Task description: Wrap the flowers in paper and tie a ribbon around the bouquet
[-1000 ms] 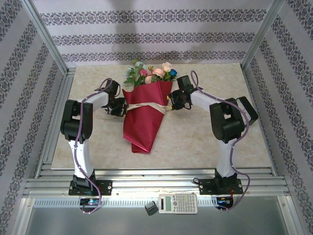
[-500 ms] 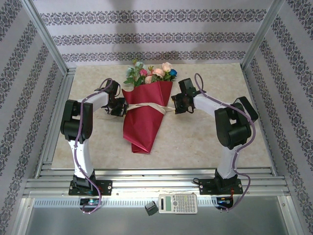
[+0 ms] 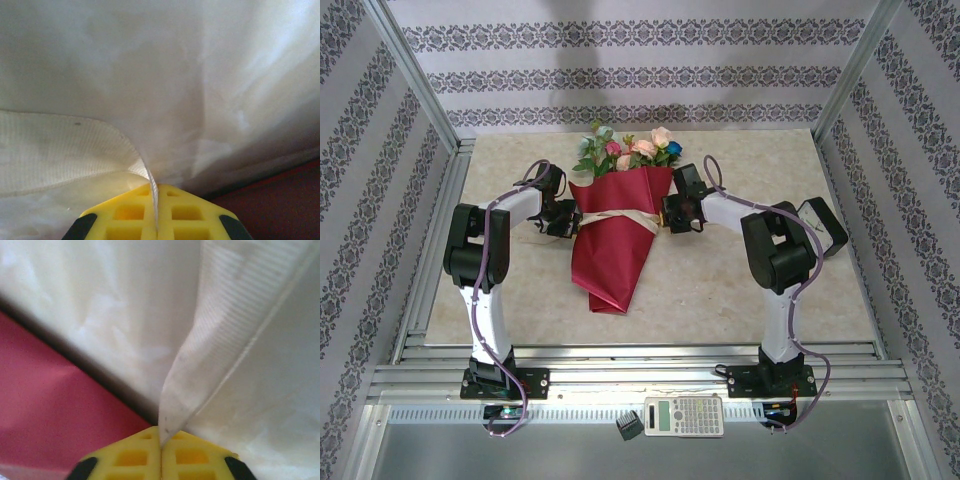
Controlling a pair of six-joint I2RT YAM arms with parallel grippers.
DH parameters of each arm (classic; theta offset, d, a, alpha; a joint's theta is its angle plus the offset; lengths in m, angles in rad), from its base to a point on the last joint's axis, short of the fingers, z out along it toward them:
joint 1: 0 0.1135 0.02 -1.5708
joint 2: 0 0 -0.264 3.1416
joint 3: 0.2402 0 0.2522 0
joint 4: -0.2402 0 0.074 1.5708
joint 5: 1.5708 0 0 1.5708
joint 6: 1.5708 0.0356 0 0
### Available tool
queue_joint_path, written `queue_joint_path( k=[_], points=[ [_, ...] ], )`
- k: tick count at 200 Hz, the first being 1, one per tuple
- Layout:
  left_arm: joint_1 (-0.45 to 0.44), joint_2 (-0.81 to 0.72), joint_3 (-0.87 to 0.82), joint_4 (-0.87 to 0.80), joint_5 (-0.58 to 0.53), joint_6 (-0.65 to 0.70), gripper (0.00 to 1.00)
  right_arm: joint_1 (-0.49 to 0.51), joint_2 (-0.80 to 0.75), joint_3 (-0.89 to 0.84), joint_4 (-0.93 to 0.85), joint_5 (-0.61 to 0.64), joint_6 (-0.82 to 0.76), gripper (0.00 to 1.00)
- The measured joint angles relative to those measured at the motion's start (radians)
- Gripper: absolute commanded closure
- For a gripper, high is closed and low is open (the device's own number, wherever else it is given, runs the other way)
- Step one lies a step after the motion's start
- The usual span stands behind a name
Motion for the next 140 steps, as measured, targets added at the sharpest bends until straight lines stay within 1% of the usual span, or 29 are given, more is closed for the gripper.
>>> queue_joint_path(
  k=[22,38,89,140],
  points=[
    [0.007,-0.002,0.0,-0.002,0.0,0.012,1.0,-0.013,-0.004,-0.002,-0.014,0.012,-0.029,1.0],
    [0.022,-0.008,0.0,-0.008,0.0,0.027,1.0,-0.042,-0.025,-0.011,-0.031,0.017,-0.061,1.0],
    [0.105,-0.029,0.0,-0.023,0.0,0.063,1.0,-0.175,-0.127,-0.032,-0.085,0.016,-0.2,1.0],
    [0.141,-0.049,-0.025,-0.018,0.008,0.072,1.0,-0.303,-0.162,-0.083,-0.116,-0.011,-0.349,1.0]
  ],
)
